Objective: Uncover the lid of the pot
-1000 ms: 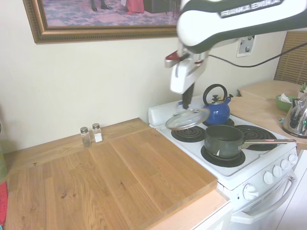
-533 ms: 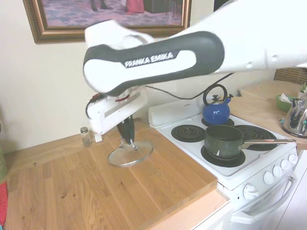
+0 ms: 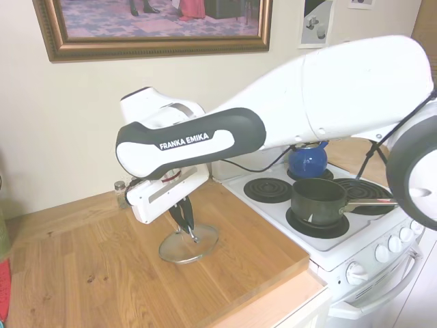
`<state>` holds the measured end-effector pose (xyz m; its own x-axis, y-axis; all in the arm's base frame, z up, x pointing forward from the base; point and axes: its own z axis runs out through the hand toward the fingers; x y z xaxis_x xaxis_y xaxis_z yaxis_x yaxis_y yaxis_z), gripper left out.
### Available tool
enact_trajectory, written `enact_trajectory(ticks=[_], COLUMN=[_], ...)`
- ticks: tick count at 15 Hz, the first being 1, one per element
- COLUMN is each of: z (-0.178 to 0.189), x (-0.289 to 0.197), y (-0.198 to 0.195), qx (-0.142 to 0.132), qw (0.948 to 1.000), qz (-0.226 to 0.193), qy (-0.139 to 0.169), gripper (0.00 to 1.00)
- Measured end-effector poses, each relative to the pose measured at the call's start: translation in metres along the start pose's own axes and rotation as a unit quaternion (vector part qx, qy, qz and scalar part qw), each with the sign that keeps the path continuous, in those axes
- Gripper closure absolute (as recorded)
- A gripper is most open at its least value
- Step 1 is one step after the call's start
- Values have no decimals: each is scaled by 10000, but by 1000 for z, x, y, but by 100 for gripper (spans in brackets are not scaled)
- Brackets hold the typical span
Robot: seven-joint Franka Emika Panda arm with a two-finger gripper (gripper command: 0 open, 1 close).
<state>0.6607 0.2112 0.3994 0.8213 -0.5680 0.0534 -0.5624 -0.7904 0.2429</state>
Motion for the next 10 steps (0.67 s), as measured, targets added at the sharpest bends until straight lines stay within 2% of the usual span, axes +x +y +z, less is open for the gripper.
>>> enact_trajectory(ticks=[1, 5, 10], z=[6, 11, 8], x=[0, 3, 4], y=[-3, -10, -12], qx=[-60, -164, -151], qw=[10000, 9998, 9998], qz=[29, 102, 101], qy=[-29, -107, -94], gripper=[0, 0, 0])
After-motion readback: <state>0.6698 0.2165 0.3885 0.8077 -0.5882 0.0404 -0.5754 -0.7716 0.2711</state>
